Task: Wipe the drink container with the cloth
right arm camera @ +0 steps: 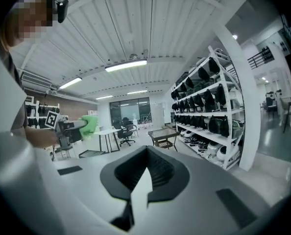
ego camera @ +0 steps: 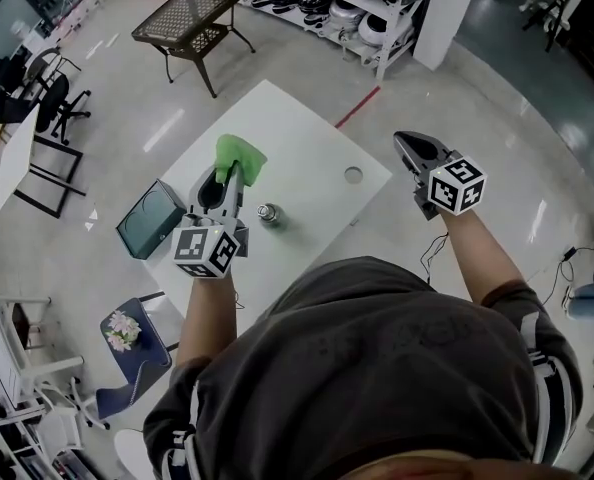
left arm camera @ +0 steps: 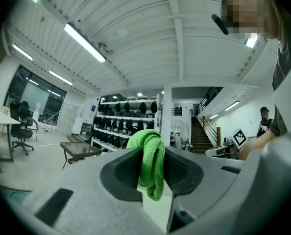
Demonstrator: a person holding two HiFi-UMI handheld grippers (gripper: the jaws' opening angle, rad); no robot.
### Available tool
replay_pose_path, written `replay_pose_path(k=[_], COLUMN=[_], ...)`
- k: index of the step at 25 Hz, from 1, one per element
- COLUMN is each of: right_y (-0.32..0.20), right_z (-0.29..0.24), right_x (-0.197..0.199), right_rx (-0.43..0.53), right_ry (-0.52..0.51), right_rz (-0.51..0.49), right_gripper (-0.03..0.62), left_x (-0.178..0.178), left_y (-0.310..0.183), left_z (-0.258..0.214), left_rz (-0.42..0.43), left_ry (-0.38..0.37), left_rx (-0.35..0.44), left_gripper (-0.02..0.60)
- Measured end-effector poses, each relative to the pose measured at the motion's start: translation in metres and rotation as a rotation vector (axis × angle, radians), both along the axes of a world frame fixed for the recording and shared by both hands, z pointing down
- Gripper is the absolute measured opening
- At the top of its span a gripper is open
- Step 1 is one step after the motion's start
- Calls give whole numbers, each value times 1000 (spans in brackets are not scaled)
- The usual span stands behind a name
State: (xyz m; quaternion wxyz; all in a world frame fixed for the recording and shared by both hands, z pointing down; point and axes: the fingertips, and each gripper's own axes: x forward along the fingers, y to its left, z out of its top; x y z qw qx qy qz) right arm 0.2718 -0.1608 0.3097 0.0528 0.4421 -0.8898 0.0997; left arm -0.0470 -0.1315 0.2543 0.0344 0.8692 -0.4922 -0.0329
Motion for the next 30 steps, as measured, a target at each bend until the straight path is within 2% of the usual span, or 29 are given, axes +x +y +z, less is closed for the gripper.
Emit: replay_pose_path(k=[15,21,30], right_y=[4,8,15], right_z=[-3,-2,0], right_x=[-8,-11,-15], right_rx=[5,12,15], right_ry=[7,61,76], right_rz=[-44,-62,-66], right_gripper=[-11,-11,-11], left_x=[1,3,-1], left_y=[1,3,11], left_z=[-4,-5,-5], left_rz=[3,4,-1], left_ry=[-2,-5,4], left_rx=[2,2,8], left_gripper=[86,86,86])
